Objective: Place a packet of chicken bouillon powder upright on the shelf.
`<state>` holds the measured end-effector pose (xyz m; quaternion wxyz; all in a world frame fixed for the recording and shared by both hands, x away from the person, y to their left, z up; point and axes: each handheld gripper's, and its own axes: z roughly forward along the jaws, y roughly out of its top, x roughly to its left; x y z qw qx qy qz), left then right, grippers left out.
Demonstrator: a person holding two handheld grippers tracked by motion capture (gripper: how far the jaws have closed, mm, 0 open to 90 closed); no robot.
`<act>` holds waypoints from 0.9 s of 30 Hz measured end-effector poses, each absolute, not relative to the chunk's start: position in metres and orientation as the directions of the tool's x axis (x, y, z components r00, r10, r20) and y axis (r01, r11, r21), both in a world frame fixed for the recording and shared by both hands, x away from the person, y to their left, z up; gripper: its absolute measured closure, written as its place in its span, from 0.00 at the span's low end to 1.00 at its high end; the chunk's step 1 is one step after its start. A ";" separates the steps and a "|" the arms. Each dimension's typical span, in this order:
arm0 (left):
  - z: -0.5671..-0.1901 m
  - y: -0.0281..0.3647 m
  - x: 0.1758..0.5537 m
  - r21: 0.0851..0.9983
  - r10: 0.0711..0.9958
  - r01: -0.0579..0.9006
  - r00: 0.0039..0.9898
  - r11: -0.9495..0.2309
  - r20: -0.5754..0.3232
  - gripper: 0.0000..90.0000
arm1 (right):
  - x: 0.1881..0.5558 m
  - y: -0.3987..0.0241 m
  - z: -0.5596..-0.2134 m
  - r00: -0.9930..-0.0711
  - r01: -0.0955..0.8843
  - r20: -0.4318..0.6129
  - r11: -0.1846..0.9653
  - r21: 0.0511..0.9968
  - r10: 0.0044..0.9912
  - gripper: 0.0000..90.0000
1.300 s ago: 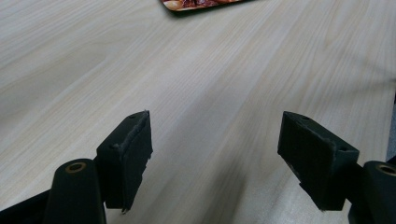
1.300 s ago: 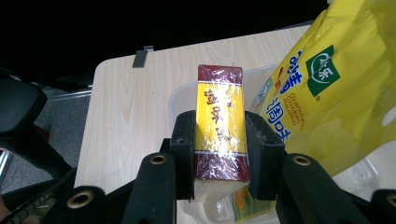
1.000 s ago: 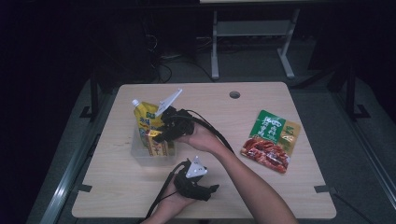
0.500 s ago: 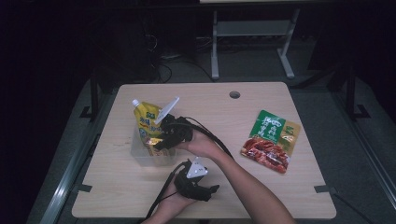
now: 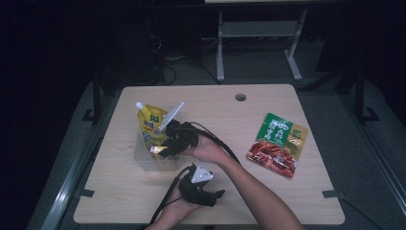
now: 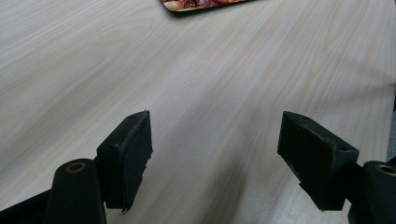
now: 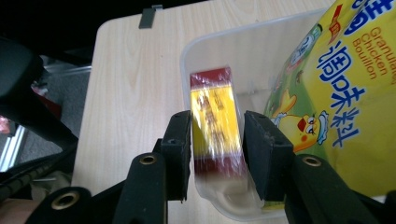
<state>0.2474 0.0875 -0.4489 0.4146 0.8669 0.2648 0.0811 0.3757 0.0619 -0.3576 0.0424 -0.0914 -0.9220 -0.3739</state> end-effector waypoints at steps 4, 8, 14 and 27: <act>-0.449 0.087 0.245 0.760 0.546 0.409 0.833 -0.505 -0.086 0.28 | 0.375 0.057 -0.353 -0.978 0.209 0.150 0.692 0.691 0.145 0.66; -0.449 0.087 0.246 0.760 0.541 0.404 0.837 -0.509 -0.083 0.28 | 0.375 0.053 -0.352 -0.977 0.212 0.151 0.691 0.692 0.149 0.64; -0.449 0.087 0.247 0.761 0.527 0.384 0.848 -0.523 -0.066 0.28 | 0.374 0.046 -0.350 -0.976 0.217 0.149 0.675 0.706 0.158 0.63; -0.449 0.086 0.247 0.760 0.524 0.381 0.849 -0.527 -0.062 0.28 | 0.370 0.022 -0.340 -0.972 0.232 0.149 0.654 0.720 0.181 0.62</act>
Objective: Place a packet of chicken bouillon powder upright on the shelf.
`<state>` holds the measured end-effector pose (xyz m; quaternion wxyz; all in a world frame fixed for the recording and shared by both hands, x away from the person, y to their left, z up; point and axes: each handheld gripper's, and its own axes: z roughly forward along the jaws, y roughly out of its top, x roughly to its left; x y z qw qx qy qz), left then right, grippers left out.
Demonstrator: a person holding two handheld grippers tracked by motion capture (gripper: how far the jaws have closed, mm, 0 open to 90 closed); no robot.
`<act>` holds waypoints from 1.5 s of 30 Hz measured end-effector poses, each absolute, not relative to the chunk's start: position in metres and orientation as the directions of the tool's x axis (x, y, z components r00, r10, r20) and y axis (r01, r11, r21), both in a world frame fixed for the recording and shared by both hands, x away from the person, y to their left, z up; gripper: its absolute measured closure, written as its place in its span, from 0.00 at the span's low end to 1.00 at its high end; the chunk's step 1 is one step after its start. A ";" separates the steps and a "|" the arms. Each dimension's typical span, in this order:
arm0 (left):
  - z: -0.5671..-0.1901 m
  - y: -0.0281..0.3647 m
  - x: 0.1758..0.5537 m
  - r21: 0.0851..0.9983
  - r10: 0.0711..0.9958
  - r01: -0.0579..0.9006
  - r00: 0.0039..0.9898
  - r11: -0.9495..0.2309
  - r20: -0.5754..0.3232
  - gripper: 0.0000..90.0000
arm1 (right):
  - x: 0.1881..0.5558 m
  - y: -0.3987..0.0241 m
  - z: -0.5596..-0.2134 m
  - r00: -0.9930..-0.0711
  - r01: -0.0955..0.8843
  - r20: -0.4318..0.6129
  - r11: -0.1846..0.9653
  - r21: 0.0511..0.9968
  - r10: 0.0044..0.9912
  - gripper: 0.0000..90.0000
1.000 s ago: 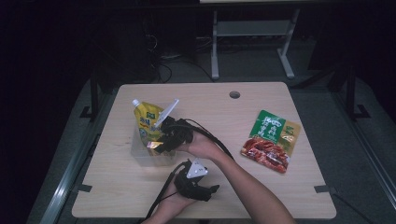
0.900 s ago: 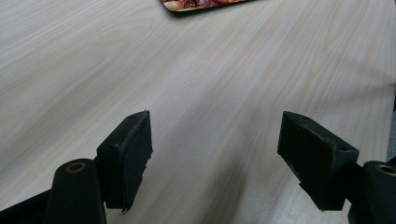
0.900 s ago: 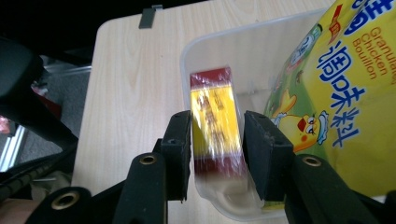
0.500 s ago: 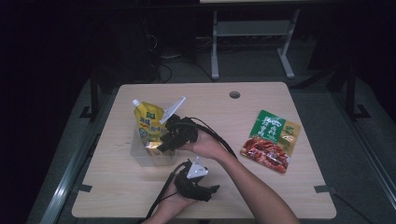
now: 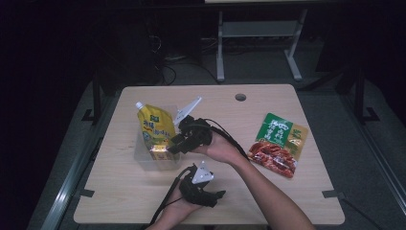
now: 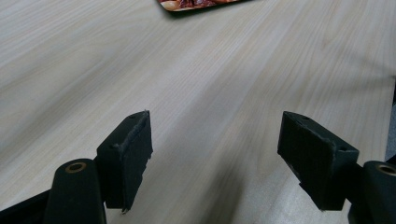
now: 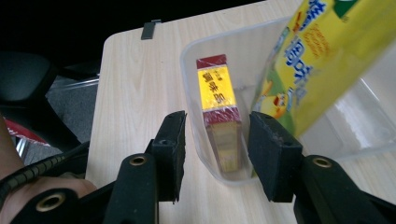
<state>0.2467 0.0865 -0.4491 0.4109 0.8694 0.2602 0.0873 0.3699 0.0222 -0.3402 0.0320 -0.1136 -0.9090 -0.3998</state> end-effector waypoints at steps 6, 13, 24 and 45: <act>-0.449 0.087 0.247 0.757 0.521 0.379 0.852 -0.532 -0.060 0.28 | 0.371 0.012 -0.338 -0.969 0.244 0.151 0.645 0.724 0.197 0.61; -0.449 0.087 0.248 0.756 0.510 0.359 0.859 -0.547 -0.039 0.28 | 0.373 -0.002 -0.339 -0.963 0.264 0.159 0.635 0.726 0.219 0.59; -0.449 0.088 0.249 0.759 0.511 0.362 0.858 -0.542 -0.045 0.29 | 0.374 -0.015 -0.340 -0.954 0.291 0.171 0.624 0.725 0.247 0.58; -0.449 0.086 0.250 0.770 0.519 0.369 0.853 -0.521 -0.058 0.29 | 0.375 -0.091 -0.333 -0.896 0.401 0.192 0.546 0.735 0.399 0.51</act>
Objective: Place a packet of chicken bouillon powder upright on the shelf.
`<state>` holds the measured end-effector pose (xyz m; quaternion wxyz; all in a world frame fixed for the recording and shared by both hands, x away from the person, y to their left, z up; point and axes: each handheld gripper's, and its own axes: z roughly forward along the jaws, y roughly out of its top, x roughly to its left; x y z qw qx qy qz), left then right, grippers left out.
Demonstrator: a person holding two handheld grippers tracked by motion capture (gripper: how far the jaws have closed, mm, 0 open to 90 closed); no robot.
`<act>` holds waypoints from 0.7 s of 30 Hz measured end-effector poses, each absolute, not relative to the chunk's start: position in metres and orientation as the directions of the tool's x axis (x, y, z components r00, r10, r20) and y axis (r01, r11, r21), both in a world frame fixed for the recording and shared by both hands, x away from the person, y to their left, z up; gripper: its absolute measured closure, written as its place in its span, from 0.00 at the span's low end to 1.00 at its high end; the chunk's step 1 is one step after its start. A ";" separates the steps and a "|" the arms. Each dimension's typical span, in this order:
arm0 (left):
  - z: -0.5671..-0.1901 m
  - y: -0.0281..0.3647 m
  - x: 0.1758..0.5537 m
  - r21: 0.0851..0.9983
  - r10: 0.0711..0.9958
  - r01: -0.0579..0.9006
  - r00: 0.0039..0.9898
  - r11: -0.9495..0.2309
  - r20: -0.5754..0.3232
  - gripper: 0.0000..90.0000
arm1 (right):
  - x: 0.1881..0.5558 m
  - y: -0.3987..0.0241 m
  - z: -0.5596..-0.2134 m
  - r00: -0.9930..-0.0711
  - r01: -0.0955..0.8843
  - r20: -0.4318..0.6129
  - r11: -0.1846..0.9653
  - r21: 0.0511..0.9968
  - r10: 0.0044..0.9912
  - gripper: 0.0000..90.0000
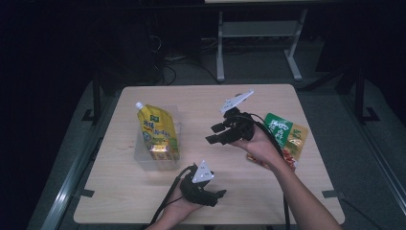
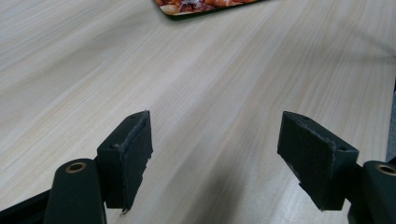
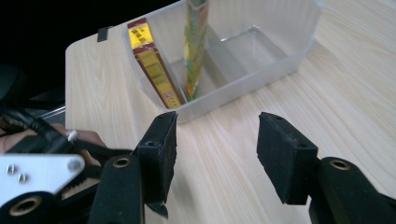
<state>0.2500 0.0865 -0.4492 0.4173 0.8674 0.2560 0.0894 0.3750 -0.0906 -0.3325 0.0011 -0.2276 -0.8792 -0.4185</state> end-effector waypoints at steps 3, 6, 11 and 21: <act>-0.448 0.088 0.252 0.772 0.524 0.374 0.849 -0.514 -0.062 0.29 | 0.375 -0.101 -0.332 -0.886 0.419 0.201 0.535 0.734 0.418 0.50; -0.448 0.089 0.253 0.775 0.521 0.371 0.851 -0.511 -0.064 0.28 | 0.376 -0.111 -0.333 -0.877 0.430 0.204 0.522 0.736 0.435 0.49; -0.448 0.086 0.253 0.773 0.514 0.363 0.856 -0.520 -0.056 0.27 | 0.377 -0.122 -0.337 -0.863 0.448 0.205 0.511 0.734 0.462 0.47; -0.446 0.088 0.254 0.776 0.514 0.356 0.856 -0.521 -0.048 0.27 | 0.381 -0.141 -0.340 -0.835 0.483 0.219 0.481 0.732 0.505 0.43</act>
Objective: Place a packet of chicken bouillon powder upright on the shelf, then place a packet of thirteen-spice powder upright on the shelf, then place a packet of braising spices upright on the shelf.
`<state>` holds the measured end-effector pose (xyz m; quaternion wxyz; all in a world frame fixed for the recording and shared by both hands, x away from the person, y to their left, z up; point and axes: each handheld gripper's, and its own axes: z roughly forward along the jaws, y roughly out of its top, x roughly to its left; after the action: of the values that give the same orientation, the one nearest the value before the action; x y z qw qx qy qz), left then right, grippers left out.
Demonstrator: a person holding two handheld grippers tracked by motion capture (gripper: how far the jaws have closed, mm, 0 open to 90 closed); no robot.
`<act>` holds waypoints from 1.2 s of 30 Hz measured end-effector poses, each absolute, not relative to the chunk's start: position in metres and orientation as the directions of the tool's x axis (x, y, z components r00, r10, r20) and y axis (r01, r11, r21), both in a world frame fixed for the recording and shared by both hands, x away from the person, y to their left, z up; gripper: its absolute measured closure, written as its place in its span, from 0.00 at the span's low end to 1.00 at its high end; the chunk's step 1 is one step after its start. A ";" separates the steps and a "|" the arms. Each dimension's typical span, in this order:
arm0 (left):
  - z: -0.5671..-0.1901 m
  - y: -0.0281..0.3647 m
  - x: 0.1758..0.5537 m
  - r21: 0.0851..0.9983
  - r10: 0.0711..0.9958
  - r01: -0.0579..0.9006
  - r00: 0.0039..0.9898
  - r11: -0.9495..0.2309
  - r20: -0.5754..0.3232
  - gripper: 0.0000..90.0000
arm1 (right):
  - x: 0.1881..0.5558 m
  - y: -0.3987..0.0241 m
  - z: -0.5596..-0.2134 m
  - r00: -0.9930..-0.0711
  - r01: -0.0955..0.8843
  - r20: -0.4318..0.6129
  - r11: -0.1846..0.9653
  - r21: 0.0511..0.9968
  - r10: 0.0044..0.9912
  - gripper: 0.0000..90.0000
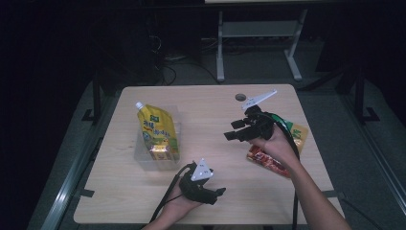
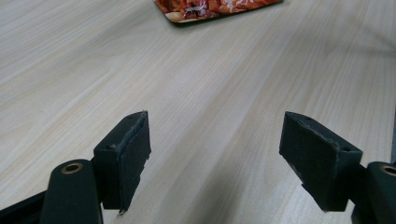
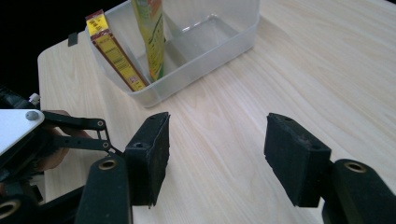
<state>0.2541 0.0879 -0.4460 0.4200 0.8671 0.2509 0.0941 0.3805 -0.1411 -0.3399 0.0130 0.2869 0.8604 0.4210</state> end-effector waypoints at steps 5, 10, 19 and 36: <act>-0.445 0.089 0.256 0.773 0.507 0.340 0.861 -0.536 -0.027 0.27 | 0.381 -0.144 -0.340 -0.833 0.481 0.207 0.487 0.730 0.513 0.41; -0.445 0.089 0.256 0.772 0.509 0.348 0.860 -0.532 -0.036 0.27 | 0.380 -0.150 -0.342 -0.826 0.492 0.208 0.489 0.720 0.524 0.40; -0.445 0.088 0.256 0.776 0.512 0.351 0.858 -0.524 -0.043 0.27 | 0.378 -0.161 -0.349 -0.808 0.513 0.212 0.481 0.711 0.549 0.39; -0.440 0.082 0.257 0.776 0.497 0.340 0.867 -0.532 -0.039 0.28 | 0.373 -0.188 -0.353 -0.748 0.568 0.221 0.431 0.702 0.626 0.36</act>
<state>0.2573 0.0824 -0.4401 0.4199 0.8701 0.2404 0.0937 0.3725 -0.1883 -0.3530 0.0363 0.3532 0.8450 0.4000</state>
